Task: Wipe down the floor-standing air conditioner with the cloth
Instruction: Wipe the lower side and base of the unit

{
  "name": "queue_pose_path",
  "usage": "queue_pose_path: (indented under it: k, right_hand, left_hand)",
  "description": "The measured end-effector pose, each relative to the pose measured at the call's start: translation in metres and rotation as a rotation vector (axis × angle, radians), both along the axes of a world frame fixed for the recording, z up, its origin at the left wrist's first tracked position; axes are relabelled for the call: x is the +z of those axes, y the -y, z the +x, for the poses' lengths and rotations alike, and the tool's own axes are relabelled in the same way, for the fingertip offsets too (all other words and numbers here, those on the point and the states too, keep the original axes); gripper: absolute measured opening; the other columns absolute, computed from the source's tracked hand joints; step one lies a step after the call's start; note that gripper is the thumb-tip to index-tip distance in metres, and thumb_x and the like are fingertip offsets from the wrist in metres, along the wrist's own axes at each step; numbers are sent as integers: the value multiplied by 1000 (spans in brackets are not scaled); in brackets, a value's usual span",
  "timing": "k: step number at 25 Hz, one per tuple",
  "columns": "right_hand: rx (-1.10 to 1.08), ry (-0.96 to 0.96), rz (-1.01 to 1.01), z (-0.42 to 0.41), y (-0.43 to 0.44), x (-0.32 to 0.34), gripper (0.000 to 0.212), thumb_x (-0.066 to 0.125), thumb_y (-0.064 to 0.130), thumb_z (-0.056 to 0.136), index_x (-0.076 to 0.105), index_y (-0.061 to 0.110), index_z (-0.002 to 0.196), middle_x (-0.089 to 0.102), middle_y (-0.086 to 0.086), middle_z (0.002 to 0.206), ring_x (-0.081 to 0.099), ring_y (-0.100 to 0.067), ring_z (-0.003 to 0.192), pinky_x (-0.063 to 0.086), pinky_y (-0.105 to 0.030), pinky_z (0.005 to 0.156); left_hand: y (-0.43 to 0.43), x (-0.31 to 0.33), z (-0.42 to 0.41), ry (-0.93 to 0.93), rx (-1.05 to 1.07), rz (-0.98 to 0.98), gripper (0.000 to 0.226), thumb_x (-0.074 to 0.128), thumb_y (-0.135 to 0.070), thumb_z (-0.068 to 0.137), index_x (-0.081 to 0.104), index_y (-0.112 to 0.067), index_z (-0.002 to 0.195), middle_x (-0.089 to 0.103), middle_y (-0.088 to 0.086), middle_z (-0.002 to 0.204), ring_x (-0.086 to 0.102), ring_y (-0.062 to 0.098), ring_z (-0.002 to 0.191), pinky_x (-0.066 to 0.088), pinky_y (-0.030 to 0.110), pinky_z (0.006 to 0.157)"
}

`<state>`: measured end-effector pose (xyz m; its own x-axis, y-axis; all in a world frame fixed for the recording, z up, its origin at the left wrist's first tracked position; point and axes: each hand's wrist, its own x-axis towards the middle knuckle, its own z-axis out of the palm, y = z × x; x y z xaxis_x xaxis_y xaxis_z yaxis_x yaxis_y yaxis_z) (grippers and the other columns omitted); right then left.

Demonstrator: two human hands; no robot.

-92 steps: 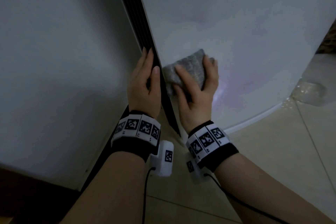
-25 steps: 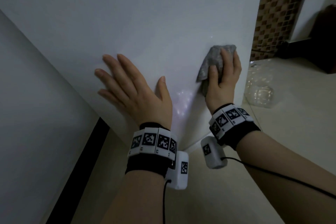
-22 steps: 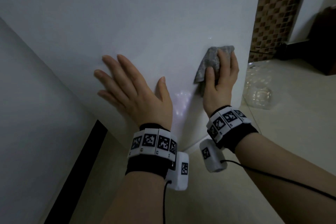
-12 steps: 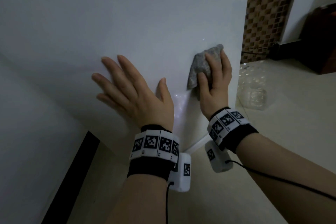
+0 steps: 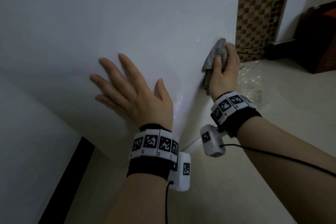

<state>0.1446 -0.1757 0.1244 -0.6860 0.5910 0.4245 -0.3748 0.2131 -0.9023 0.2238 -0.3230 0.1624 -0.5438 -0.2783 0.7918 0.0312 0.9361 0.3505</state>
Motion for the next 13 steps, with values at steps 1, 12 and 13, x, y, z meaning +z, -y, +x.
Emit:
queue_pose_path:
  k: [1, 12, 13]
  right_hand:
    - [-12, 3, 10, 0, 0, 1, 41, 45, 17, 96, 41, 15, 137, 26, -12, 149, 24, -19, 138, 16, -24, 116]
    - [2, -56, 171, -3, -3, -14, 44, 45, 21, 95, 39, 20, 138, 21, -11, 151, 20, -8, 132, 12, -7, 108]
    - [13, -86, 183, -4, -3, -16, 44, 45, 20, 94, 39, 21, 138, 20, -10, 151, 20, -7, 132, 11, -4, 106]
  left_hand:
    - [-1, 0, 0, 3, 3, 2, 89, 65, -38, 82, 17, -8, 150, 11, 25, 155, 4, 50, 141, 7, 63, 113]
    - [-11, -1, -7, -10, 25, -11, 88, 66, -41, 80, 21, -12, 150, 13, 25, 155, 6, 51, 140, 6, 64, 111]
    - [-12, -1, -8, -15, 23, -4, 88, 66, -41, 80, 21, -12, 150, 13, 25, 155, 6, 52, 140, 6, 64, 111]
